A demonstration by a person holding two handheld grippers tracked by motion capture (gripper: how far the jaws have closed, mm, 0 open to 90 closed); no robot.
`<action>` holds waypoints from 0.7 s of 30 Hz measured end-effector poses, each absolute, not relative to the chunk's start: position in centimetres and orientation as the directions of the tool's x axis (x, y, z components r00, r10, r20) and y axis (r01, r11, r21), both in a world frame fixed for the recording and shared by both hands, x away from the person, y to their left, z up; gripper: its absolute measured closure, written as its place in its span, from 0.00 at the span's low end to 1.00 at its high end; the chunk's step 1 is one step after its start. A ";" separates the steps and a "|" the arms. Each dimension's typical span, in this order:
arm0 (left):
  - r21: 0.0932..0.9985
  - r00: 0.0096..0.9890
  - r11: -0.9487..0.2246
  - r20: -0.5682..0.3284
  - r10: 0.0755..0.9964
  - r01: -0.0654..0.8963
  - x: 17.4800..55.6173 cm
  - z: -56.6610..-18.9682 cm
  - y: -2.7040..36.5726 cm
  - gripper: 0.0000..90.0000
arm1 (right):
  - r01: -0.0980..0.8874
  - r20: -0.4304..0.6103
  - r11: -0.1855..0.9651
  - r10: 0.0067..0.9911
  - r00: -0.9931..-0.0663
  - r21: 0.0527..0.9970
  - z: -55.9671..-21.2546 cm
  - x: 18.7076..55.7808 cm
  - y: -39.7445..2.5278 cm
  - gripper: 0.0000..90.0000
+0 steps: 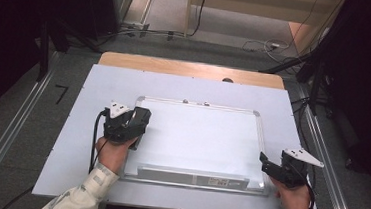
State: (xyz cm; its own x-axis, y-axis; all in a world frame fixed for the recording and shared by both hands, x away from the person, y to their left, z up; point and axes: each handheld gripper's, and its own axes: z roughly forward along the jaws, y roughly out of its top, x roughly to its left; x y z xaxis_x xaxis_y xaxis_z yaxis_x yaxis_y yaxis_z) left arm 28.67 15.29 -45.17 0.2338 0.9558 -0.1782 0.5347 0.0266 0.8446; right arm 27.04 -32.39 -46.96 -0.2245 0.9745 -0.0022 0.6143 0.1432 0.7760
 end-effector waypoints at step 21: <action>0.838 0.232 0.040 -0.196 0.953 0.544 27.0 -45.4 15.2 0.44 | 0.613 -0.003 0.145 0.974 -0.227 0.776 -46.9 26.9 -32.4 0.22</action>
